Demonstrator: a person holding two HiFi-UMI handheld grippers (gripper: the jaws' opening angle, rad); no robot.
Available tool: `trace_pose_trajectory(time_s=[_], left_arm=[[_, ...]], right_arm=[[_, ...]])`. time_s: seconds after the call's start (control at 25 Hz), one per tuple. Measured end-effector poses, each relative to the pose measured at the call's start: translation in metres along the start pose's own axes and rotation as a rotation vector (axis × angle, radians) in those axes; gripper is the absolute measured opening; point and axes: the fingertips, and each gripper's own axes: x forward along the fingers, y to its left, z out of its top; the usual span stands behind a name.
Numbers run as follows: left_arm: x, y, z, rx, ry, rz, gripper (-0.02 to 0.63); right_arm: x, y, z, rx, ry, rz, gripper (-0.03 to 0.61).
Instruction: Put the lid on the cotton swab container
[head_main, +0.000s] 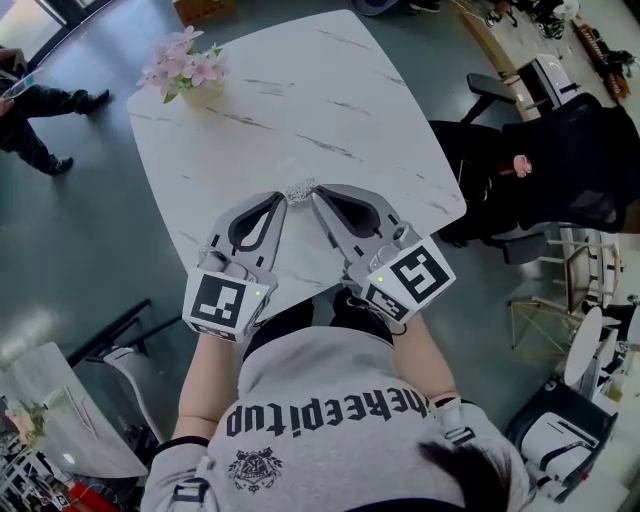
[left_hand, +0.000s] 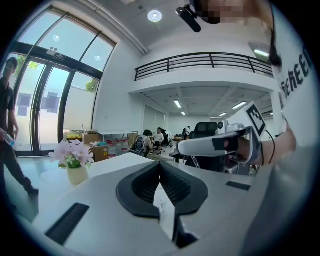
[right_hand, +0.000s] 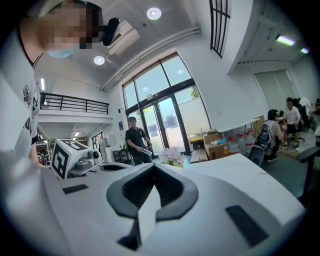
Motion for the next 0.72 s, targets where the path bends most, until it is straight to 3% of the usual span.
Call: trace_pose_trajectory(time_s=[0.48,0.72], left_arm=[[0.015,0.017,-0.048,0.088,0.059,-0.059,0.017],[0.023,0.015,-0.073,0.065,0.097,-0.106,0.018]], right_arm=[[0.007,-0.013,-0.018,0.027,0.033,-0.093,0.011],[0.006,-0.016,-0.028,0.039,0.048,-0.119,0.011]])
